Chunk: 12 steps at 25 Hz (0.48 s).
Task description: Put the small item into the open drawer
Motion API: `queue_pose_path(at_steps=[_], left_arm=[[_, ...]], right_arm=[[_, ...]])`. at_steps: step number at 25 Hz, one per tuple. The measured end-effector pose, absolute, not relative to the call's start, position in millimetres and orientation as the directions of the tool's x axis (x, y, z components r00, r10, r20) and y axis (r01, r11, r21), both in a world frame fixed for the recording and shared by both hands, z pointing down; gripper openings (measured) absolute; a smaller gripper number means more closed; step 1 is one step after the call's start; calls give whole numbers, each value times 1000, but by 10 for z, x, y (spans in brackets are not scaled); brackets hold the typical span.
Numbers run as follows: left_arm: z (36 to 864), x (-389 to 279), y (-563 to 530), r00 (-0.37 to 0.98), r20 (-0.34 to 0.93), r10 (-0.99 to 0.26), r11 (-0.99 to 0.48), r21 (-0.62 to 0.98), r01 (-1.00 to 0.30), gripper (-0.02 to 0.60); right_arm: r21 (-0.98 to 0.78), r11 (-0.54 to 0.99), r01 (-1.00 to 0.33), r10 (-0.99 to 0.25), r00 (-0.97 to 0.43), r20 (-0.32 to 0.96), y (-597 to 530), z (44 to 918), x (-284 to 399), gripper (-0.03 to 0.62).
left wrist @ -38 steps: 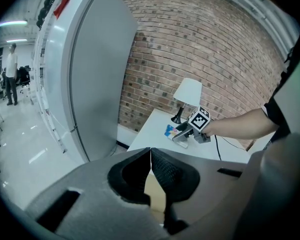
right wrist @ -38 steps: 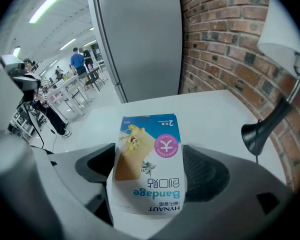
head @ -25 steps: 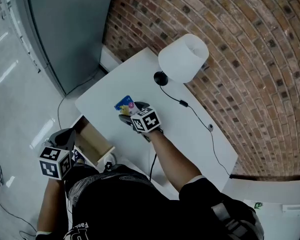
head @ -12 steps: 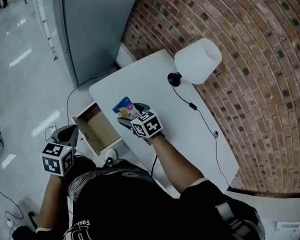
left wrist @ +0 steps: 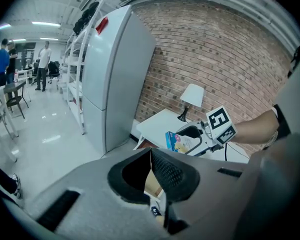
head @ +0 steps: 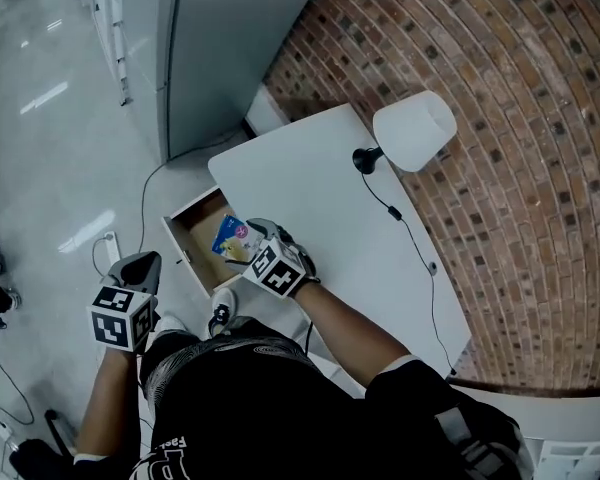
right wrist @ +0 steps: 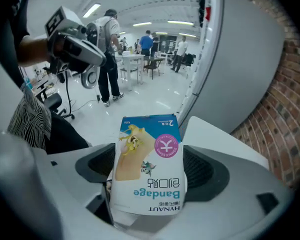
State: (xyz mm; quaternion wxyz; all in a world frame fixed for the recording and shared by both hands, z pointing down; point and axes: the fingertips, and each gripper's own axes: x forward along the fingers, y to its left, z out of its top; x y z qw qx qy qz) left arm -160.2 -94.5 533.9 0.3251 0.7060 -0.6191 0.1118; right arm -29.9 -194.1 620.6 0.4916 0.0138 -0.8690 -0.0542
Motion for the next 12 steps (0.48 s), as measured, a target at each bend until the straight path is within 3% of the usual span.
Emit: queue_pose_path(at_steps=[12], left_arm=[[5660, -1794, -179, 240, 589, -771, -25, 349, -937, 18]], right_arm=[[145, 972, 187, -74, -341, 937, -1179, 6777, -402, 408]])
